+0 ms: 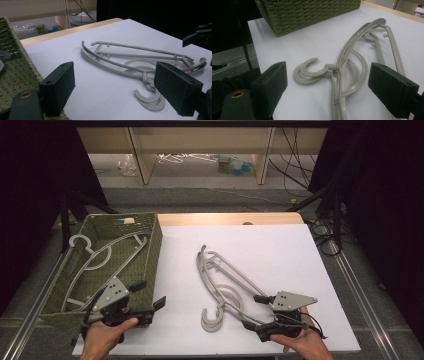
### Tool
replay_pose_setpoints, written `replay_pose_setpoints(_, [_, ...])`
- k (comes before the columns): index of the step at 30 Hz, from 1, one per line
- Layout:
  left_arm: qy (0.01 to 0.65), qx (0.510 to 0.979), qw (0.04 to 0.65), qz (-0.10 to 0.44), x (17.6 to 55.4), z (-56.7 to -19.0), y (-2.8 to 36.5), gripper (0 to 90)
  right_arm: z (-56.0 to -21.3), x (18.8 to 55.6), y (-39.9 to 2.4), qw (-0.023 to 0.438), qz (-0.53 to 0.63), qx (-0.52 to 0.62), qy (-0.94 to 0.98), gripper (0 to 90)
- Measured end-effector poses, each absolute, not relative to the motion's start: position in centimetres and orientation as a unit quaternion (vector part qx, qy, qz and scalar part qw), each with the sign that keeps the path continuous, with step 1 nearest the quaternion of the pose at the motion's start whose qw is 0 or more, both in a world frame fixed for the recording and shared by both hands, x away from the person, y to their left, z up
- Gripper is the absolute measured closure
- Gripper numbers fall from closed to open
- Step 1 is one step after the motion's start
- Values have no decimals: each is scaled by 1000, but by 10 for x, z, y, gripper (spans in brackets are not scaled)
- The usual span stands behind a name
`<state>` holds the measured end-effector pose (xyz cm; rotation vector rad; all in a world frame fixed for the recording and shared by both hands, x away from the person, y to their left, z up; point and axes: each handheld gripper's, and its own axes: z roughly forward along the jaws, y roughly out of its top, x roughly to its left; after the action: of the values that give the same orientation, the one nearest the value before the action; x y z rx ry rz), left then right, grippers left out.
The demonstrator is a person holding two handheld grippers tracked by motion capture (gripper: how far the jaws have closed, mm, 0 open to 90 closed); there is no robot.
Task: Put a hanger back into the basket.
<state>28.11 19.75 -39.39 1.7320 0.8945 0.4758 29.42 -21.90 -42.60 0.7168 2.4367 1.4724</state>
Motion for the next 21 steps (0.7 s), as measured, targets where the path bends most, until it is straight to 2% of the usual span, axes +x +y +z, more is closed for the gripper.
replay_pose_setpoints(16, [346, 738, 545, 196, 265, -418, 173, 172, -427, 295, -219, 112, 500, 240, 825, 167])
replay_pose_setpoints(21, [345, 739, 545, 194, 263, -423, 167, 172, -428, 295, -219, 99, 497, 240, 828, 167])
